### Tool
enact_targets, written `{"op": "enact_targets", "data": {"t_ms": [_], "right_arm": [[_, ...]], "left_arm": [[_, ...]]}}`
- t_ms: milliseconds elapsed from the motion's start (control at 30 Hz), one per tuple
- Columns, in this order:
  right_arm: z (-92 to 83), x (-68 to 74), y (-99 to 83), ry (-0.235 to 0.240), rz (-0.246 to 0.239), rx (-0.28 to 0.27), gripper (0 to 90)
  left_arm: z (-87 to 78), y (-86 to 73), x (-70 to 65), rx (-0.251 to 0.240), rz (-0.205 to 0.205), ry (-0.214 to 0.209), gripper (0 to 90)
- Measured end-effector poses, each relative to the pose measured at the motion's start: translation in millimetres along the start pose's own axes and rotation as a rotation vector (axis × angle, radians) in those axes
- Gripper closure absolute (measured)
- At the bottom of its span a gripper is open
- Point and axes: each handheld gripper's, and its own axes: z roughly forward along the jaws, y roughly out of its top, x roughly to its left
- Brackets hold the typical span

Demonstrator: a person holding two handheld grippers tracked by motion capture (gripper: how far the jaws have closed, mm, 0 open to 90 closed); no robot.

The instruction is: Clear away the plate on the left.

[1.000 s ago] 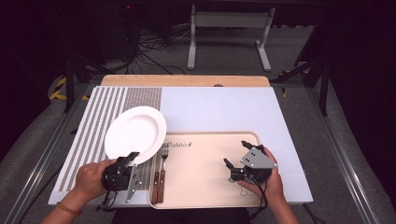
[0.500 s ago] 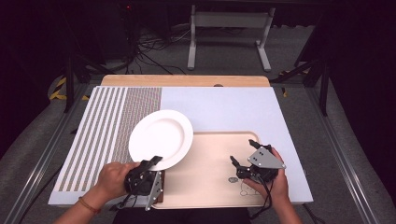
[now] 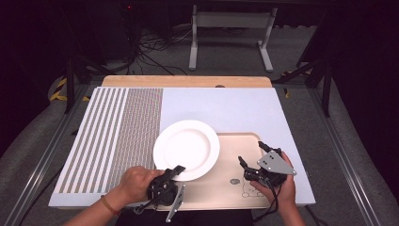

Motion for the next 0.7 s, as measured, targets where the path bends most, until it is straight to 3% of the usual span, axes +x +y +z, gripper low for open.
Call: {"op": "enact_targets", "data": {"t_ms": [233, 333, 467, 667, 700], "right_arm": [[1.5, -0.2, -1.0, 0.003, 0.001, 0.004, 19.4], [1.4, 0.4, -0.9, 0.002, 0.001, 0.002, 19.4], [1.8, 0.7, -1.0, 0.003, 0.0, 0.004, 19.4], [2.6, 2.2, -0.7, 0.007, -0.003, 0.005, 19.4], [2.8, 2.4, -0.8, 0.007, -0.001, 0.004, 19.6]], "left_arm": [[6.0, 15.1, -5.4, -0.032, 0.05, -0.017, 82.4], [6.9, 18.2, -8.3, -0.038, 0.04, -0.026, 82.4], [10.9, 23.8, -11.5, -0.058, 0.074, -0.035, 82.4], [16.1, 27.7, -17.9, -0.053, 0.088, -0.063, 81.9], [18.0, 30.2, -16.5, -0.07, 0.133, -0.055, 81.9]]}}
